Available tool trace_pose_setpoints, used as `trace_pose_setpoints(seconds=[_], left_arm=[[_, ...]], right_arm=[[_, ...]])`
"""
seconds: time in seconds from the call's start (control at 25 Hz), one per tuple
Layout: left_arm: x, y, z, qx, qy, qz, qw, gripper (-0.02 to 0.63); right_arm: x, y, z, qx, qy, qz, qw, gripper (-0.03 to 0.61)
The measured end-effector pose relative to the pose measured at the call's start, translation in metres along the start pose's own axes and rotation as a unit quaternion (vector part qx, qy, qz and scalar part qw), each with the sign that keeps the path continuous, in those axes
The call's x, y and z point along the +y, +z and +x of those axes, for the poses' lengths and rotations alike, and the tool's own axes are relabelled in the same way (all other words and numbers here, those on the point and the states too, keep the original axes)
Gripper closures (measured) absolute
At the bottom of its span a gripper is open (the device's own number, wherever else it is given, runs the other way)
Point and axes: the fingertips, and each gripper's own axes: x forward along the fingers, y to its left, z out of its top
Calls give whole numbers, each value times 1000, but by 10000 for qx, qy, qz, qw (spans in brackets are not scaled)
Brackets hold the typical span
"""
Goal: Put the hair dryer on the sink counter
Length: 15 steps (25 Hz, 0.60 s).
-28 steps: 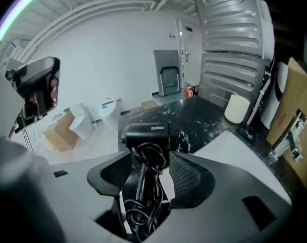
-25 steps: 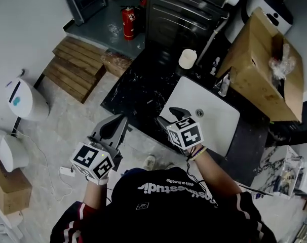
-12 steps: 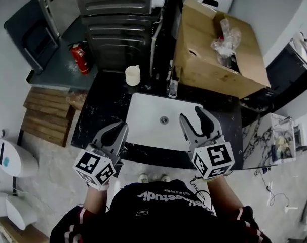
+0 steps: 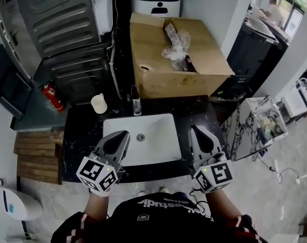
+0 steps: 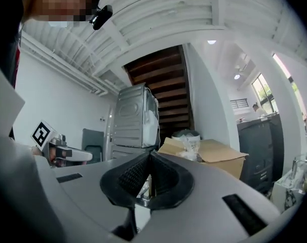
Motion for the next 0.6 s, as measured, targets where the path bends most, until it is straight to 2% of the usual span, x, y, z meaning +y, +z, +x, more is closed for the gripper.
trace_pose_setpoints(seconds=[0.24,0.6], left_arm=[[-13,0,11,-19,-164,50,9999,594],[-7,7,2,-153,122,61,9998,594]], right_arm=[[2,3,-9,-70,172,7,9998,540],[0,-9,-1,203,169,74,9996,541]])
